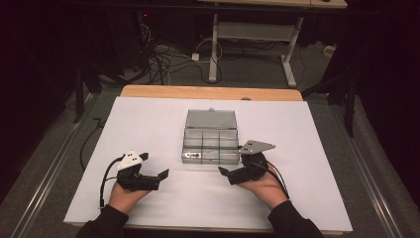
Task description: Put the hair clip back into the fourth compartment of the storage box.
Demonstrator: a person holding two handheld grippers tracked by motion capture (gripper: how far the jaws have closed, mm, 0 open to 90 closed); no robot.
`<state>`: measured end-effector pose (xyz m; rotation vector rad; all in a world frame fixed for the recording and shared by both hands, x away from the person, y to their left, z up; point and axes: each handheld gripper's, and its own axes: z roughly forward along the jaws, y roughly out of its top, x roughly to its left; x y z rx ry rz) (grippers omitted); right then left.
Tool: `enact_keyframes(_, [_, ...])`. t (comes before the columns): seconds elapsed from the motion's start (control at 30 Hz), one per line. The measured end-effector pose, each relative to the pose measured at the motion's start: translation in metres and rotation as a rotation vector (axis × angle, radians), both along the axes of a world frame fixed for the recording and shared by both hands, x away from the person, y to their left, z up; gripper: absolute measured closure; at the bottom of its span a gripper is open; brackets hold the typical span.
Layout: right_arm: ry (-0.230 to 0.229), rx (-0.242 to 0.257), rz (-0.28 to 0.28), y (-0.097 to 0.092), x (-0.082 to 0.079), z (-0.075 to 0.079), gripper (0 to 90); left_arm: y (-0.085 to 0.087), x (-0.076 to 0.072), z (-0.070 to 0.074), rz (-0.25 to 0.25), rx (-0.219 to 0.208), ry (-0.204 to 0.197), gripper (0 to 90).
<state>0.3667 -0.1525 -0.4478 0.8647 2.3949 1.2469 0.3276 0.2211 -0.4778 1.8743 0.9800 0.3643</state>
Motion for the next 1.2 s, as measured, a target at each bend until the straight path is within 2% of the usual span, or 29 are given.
enact_keyframes(0.07, [-0.009,-0.014,-0.024,-0.003,-0.002,-0.003,0.2,0.000,0.000,0.000,-0.001,0.000,0.001,0.0])
enact_keyframes(0.23, [-0.016,-0.005,-0.050,-0.010,-0.006,-0.005,0.2,-0.001,-0.001,0.000,-0.001,-0.004,0.001,0.0])
enact_keyframes(0.6, [-0.042,0.036,-0.071,-0.029,-0.019,-0.015,0.3,-0.003,-0.001,-0.001,-0.001,0.007,-0.002,0.0])
enact_keyframes(0.73, [-0.048,0.059,-0.100,-0.041,-0.023,-0.016,0.3,-0.003,0.000,-0.001,0.000,0.011,0.001,0.0])
enact_keyframes(1.03, [-0.040,0.058,-0.147,-0.068,-0.033,-0.021,0.3,0.000,0.000,0.000,0.001,0.007,-0.002,0.0])
enact_keyframes(1.2, [-0.031,0.068,-0.172,-0.075,-0.033,-0.021,0.3,0.001,0.000,0.000,0.003,0.003,-0.004,0.0])
